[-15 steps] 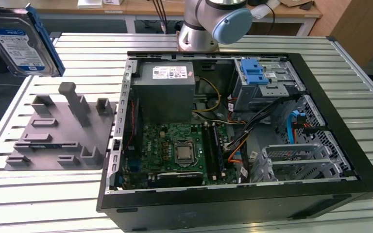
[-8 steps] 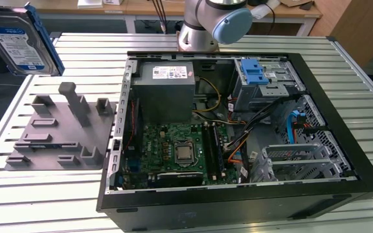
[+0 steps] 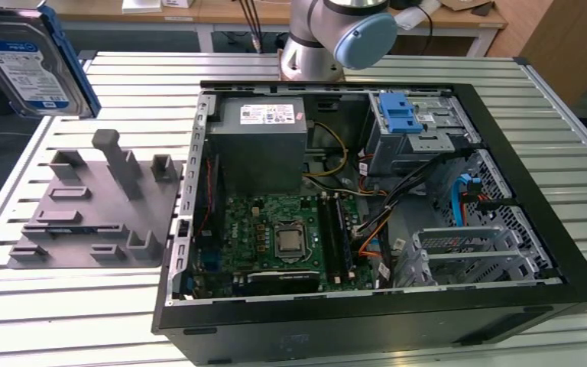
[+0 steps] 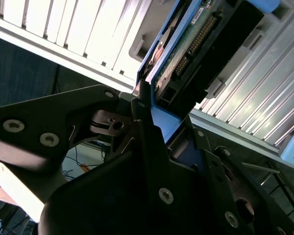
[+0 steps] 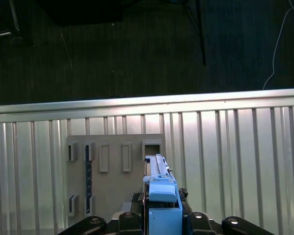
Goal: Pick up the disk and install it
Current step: 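Pick up the disk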
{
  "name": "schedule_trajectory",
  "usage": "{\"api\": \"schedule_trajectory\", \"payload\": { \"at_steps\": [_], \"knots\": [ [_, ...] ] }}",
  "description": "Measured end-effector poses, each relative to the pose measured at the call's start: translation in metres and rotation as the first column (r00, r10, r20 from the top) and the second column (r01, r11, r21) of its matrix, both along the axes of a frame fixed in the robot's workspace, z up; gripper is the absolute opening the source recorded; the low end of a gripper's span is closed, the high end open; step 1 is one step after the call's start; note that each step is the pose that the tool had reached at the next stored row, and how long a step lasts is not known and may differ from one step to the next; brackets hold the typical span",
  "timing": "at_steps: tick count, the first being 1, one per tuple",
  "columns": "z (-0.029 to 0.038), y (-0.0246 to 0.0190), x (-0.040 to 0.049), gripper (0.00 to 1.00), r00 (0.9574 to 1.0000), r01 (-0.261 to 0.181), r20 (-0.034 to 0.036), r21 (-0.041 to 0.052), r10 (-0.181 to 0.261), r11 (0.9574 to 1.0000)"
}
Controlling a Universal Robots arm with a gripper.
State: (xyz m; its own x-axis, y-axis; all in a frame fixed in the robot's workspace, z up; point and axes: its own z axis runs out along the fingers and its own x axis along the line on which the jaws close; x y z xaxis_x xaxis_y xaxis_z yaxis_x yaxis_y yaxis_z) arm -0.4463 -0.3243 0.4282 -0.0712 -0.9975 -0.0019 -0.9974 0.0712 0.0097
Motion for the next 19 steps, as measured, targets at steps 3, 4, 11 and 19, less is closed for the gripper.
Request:
{"api": "schedule_trajectory", "payload": {
  "at_steps": [3, 4, 11, 19],
  "knots": [
    [0.0009, 0.0000, 0.0000, 0.36, 1.0000, 0.000, 0.0000, 0.0000, 0.000, 1.0000],
    [0.0012, 0.0000, 0.0000, 0.36, 1.0000, 0.000, -0.0001, 0.0000, 0.000, 1.0000],
    [0.0036, 0.0000, 0.0000, 0.36, 1.0000, 0.000, 0.0000, 0.0000, 0.000, 1.0000],
    [0.0071, 0.0000, 0.0000, 0.36, 1.0000, 0.000, 0.0000, 0.0000, 0.000, 1.0000]
  ]
}}
